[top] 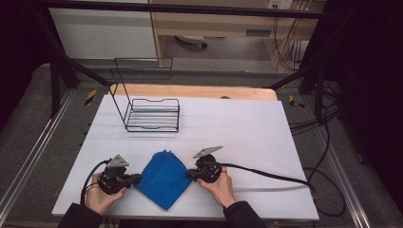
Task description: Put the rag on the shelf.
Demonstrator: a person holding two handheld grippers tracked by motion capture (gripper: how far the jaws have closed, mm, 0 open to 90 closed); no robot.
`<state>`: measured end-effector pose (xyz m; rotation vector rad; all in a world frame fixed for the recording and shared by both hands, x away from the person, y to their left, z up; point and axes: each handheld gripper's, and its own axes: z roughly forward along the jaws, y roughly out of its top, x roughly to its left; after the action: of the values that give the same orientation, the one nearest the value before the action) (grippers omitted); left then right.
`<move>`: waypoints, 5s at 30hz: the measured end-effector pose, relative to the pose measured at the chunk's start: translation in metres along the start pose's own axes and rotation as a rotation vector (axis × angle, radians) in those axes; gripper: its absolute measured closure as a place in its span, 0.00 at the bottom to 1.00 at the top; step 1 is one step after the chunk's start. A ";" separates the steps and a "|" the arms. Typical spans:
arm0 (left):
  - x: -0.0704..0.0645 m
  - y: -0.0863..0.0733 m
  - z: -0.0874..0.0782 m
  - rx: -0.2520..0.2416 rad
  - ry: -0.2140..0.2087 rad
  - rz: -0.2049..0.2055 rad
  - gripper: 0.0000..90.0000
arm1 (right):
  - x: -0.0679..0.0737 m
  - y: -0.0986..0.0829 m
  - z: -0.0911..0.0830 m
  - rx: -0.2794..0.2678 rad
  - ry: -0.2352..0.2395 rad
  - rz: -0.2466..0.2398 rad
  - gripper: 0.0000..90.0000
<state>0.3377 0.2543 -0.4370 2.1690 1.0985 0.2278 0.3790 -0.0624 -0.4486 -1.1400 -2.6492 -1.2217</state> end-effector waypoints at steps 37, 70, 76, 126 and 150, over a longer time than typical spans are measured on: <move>-0.005 -0.007 0.001 -0.093 0.113 -0.078 0.91 | 0.032 0.014 0.003 -0.055 -0.090 -0.132 0.47; -0.006 -0.007 -0.001 -0.076 0.031 -0.082 0.89 | 0.032 -0.004 0.006 -0.001 -0.036 0.043 0.91; 0.004 -0.002 -0.010 -0.136 0.057 -0.075 0.60 | 0.023 0.001 -0.008 -0.083 -0.060 -0.021 0.65; 0.054 0.069 0.045 -0.089 0.085 -0.105 0.54 | -0.039 -0.019 -0.055 -0.166 -0.116 -0.032 0.06; 0.045 0.066 0.059 -0.056 0.053 -0.109 0.86 | -0.041 -0.016 -0.055 -0.169 -0.091 -0.010 0.07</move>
<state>0.4343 0.2325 -0.4456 2.0576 1.2219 0.2649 0.3838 -0.1308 -0.4325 -1.2342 -2.6620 -1.4543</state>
